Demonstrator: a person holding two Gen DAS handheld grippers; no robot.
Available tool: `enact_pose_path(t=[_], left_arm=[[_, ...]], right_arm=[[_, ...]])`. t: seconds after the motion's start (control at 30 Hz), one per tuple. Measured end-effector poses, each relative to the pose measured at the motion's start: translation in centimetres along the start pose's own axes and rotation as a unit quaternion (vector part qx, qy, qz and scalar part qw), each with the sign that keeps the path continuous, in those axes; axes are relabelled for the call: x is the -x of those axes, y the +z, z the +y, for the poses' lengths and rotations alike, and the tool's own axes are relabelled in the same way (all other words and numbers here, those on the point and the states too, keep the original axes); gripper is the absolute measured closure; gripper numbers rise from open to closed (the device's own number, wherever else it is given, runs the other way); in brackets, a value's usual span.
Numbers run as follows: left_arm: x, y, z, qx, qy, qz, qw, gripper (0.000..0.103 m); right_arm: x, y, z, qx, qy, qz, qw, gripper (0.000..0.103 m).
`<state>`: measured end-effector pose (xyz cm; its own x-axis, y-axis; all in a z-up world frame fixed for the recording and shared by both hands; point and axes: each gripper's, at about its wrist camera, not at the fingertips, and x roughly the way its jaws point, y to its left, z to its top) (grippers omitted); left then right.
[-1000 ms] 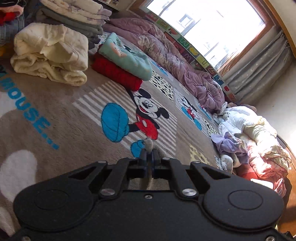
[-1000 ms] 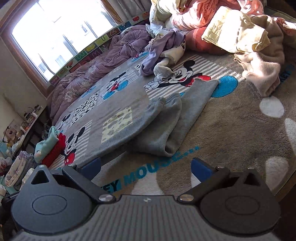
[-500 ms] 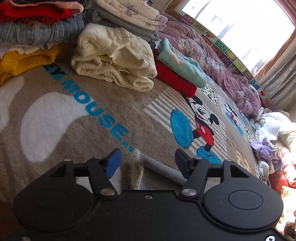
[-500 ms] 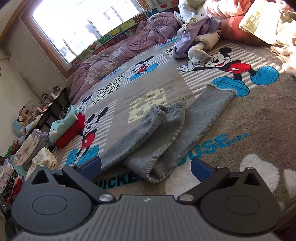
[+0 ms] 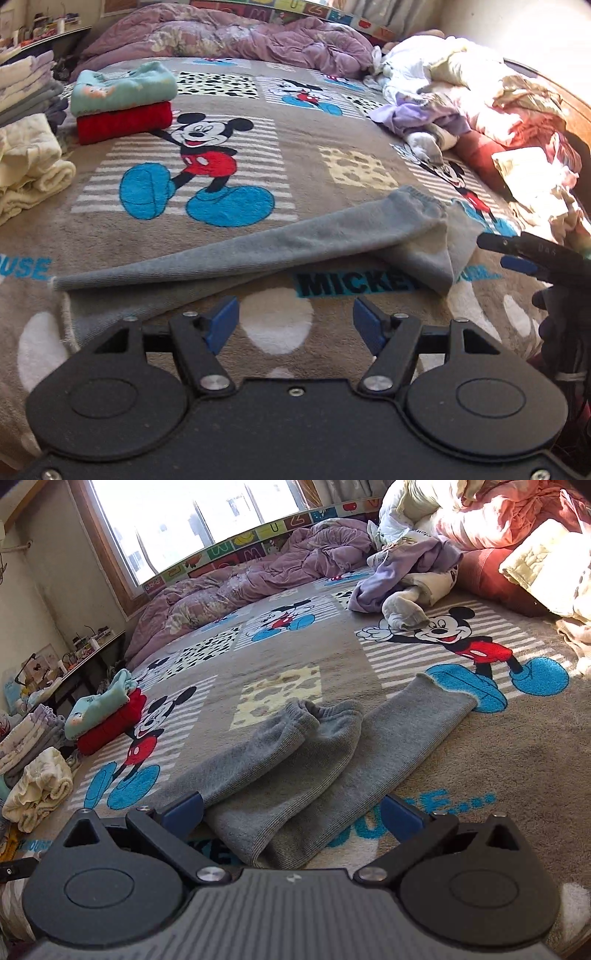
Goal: Fold clothes
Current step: 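Pull the grey garment off the heap and lay it flat on the bed, then grasp the grey garment's waistband with both tools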
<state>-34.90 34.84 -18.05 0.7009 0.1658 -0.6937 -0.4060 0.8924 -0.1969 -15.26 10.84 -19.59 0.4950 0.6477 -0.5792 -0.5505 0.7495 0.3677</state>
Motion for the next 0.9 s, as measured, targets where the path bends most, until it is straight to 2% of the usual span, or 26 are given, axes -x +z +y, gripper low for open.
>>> enact_pose_path(t=[0.1,0.23,0.4,0.57,0.77,0.9], left_arm=[[-0.9,0.3,-3.1,-0.035,-0.002,0.005,0.9994,0.035],[-2.8,1.6,-5.9,-0.051,-0.017,0.005,0.9985,0.035],[-5.9,3.5,-9.5,-0.080,-0.033,-0.001,0.9962,0.035],[-9.9,4.9,-12.6,-0.122,-0.043,-0.012,0.9915,0.035],[-13.9,6.5,-14.6,-0.160,-0.047,-0.026,0.9857,0.035],[-15.9,6.7,-15.1,-0.183,-0.051,-0.031,0.9813,0.037]], right_arm=[[-0.6,0.0,-0.5,-0.002,0.003,0.004,1.000,0.001],[-1.5,0.4,-1.0,0.000,0.011,0.009,1.000,0.002],[-3.1,1.6,-2.6,0.006,0.016,-0.007,1.000,0.011],[-4.2,2.2,-6.9,-0.041,0.042,-0.027,0.998,0.029],[-5.7,3.5,-8.4,-0.067,0.083,-0.049,0.993,0.032],[-8.1,4.0,-8.4,-0.071,0.083,-0.029,0.994,0.035]])
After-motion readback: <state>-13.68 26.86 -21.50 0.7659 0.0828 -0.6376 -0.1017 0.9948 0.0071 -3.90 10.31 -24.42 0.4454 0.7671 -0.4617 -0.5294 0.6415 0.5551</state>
